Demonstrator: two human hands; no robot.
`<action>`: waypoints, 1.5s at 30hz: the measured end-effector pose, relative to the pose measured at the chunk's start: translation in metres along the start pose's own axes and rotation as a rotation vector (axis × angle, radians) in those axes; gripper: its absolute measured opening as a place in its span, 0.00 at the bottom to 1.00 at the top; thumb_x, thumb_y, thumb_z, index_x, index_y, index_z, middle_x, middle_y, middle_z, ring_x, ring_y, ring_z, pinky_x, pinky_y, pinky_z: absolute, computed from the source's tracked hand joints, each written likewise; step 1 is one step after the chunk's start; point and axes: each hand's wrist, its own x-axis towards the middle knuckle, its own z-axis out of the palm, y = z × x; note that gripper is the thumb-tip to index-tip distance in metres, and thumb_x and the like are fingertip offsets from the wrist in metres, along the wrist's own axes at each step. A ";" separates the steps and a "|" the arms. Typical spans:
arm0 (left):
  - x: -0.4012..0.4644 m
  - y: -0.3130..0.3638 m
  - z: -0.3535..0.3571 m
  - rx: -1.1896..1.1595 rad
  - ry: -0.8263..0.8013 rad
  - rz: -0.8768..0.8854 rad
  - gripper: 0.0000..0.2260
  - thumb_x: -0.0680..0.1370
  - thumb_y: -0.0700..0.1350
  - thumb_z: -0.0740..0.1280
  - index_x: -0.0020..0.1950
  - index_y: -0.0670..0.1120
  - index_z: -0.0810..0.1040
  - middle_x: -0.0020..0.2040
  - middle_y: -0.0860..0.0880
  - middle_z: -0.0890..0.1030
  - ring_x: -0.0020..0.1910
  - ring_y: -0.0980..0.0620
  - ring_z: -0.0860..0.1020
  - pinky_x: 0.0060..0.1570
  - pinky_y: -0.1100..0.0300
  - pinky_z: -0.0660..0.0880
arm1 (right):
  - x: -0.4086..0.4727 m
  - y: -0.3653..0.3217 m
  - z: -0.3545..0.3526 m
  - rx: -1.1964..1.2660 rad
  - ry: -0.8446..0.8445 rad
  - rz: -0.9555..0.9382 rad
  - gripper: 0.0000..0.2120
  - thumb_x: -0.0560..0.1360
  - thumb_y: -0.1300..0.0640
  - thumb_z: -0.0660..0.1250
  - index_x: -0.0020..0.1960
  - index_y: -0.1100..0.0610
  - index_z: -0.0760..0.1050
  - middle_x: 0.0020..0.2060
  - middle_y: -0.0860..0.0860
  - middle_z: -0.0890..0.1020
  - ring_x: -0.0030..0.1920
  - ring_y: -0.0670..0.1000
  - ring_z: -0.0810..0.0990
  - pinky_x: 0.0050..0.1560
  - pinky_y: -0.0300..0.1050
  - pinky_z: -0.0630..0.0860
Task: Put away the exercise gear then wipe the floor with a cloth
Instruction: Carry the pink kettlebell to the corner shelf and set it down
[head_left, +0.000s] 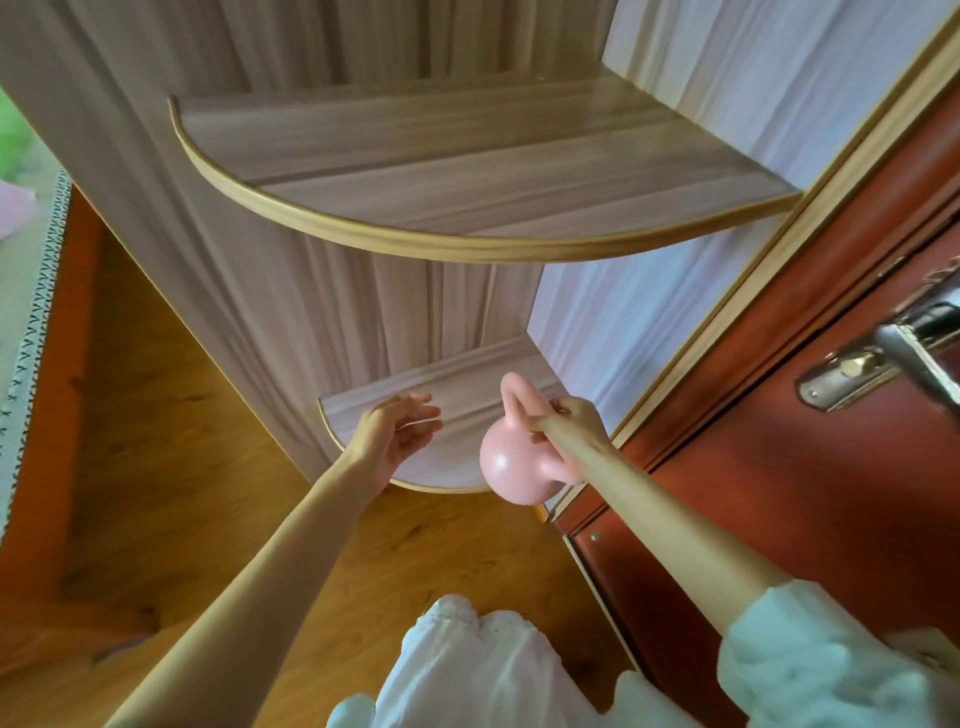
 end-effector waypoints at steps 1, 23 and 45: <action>0.006 -0.001 0.000 -0.003 0.003 0.002 0.06 0.78 0.38 0.61 0.49 0.43 0.77 0.46 0.45 0.80 0.45 0.48 0.80 0.43 0.61 0.74 | 0.008 0.001 0.001 -0.011 0.007 -0.015 0.05 0.70 0.58 0.70 0.43 0.58 0.79 0.34 0.53 0.83 0.39 0.49 0.81 0.47 0.43 0.72; 0.104 -0.050 0.001 -0.126 0.070 0.078 0.06 0.78 0.37 0.60 0.47 0.43 0.77 0.46 0.45 0.79 0.45 0.49 0.78 0.44 0.61 0.73 | 0.191 0.007 0.003 -0.200 0.066 -0.021 0.06 0.66 0.59 0.68 0.41 0.61 0.79 0.36 0.54 0.80 0.39 0.53 0.78 0.33 0.39 0.69; 0.006 0.007 0.006 -0.083 0.131 0.003 0.07 0.77 0.39 0.61 0.47 0.45 0.78 0.46 0.48 0.80 0.46 0.51 0.79 0.47 0.61 0.71 | 0.121 -0.024 -0.029 -0.703 -0.099 -0.067 0.18 0.75 0.59 0.61 0.64 0.63 0.72 0.59 0.58 0.77 0.58 0.58 0.76 0.47 0.45 0.72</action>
